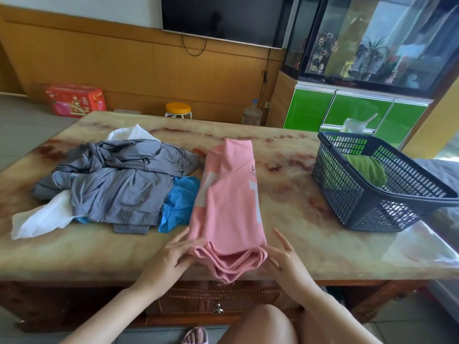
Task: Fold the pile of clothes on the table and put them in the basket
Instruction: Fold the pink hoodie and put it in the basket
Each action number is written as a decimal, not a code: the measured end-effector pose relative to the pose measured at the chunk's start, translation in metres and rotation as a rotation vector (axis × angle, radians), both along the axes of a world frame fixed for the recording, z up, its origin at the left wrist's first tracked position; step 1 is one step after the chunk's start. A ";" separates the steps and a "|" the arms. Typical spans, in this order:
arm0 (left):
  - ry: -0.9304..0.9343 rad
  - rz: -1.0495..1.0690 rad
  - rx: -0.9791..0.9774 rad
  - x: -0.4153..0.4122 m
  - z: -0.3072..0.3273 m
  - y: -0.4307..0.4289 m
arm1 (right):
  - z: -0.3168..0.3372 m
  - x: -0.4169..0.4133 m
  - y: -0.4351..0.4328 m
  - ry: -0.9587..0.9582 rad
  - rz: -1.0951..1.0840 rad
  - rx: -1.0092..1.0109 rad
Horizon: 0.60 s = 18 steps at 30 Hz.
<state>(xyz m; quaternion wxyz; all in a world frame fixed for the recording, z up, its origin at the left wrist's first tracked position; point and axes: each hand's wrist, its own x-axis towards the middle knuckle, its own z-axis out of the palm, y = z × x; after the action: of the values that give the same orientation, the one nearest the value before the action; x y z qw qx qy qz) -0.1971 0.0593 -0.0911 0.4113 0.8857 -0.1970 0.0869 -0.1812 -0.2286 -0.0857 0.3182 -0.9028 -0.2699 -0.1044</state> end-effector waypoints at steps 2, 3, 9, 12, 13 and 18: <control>0.053 0.060 -0.191 -0.006 0.007 -0.010 | 0.012 -0.004 0.000 0.220 -0.079 0.126; 0.090 0.096 -0.267 -0.008 0.010 -0.015 | 0.013 -0.006 0.001 0.321 -0.093 0.186; 0.372 0.324 -0.199 0.002 0.008 -0.034 | 0.003 -0.001 0.018 0.476 -0.353 0.228; 0.431 0.396 -0.117 0.010 0.004 -0.038 | 0.001 -0.001 0.027 0.489 -0.475 0.226; 0.433 0.410 -0.110 0.011 0.004 -0.039 | 0.000 -0.004 0.030 0.466 -0.494 0.249; 0.430 0.451 -0.132 0.015 0.000 -0.037 | 0.005 -0.028 0.027 0.124 -0.219 0.167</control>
<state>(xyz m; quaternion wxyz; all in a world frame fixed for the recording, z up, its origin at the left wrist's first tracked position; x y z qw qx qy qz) -0.1821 0.0225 -0.0906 0.4705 0.8765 0.1019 -0.0006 -0.2088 -0.2014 -0.0806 0.3948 -0.9020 -0.1401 -0.1045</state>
